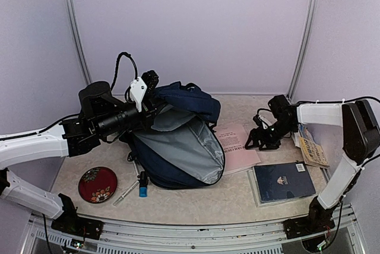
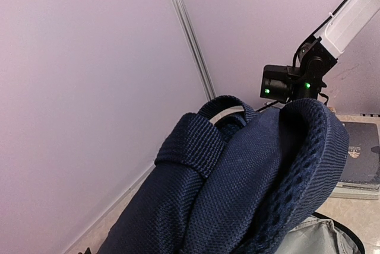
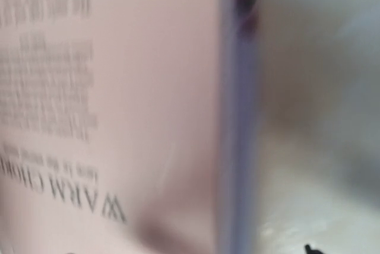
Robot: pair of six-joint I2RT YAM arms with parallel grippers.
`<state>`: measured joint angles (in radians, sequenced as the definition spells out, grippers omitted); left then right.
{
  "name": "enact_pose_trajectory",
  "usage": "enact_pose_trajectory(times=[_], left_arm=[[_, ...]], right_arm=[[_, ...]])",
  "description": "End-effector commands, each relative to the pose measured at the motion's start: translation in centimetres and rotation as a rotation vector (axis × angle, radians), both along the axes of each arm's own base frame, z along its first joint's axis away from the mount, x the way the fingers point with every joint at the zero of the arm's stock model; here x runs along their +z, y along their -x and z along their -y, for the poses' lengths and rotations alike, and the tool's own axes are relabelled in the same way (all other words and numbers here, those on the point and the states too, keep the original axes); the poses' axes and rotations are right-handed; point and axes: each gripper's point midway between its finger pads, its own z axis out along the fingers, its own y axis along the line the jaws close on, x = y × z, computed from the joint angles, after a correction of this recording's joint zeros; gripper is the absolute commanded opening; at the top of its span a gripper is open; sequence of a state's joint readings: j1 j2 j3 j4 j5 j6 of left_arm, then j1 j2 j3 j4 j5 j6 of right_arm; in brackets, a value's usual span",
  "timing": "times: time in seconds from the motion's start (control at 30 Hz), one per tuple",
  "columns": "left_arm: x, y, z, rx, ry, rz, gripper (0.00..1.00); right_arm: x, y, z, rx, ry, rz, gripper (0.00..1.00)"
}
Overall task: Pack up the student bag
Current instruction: Move the book to the center of the board, then adjust the book at the center of the board.
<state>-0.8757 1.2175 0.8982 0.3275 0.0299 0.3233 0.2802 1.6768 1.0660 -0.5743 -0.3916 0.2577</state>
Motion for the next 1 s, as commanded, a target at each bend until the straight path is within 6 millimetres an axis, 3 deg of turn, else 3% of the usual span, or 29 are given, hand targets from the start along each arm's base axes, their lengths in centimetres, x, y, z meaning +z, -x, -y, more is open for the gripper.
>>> enact_pose_trajectory(times=[0.0,0.13,0.4,0.47,0.73,0.97], left_arm=[[3.3,0.0,-0.3,0.002,0.076,0.055,0.0],[3.3,0.0,-0.2,-0.001,0.077,0.053,0.0],[3.2,0.1,-0.1,-0.008,0.075,0.048,0.0],[3.3,0.1,-0.2,-0.007,0.078,0.051,0.0],[3.4,0.1,-0.3,-0.006,0.079,0.052,0.0],[3.3,0.1,-0.3,-0.007,0.079,0.048,0.0]], right_arm=[[-1.2,2.2,-3.4,0.079,-0.164,-0.086,0.77],[-0.4,1.9,-6.5,0.146,-0.248,-0.058,0.68],[0.9,0.5,-9.0,0.131,-0.349,-0.021,0.19],[1.6,0.2,-9.7,0.132,-0.398,-0.011,0.12],[3.8,0.6,-12.6,0.184,-0.492,-0.015,0.17],[8.3,2.2,-16.2,0.327,-0.605,0.031,0.32]])
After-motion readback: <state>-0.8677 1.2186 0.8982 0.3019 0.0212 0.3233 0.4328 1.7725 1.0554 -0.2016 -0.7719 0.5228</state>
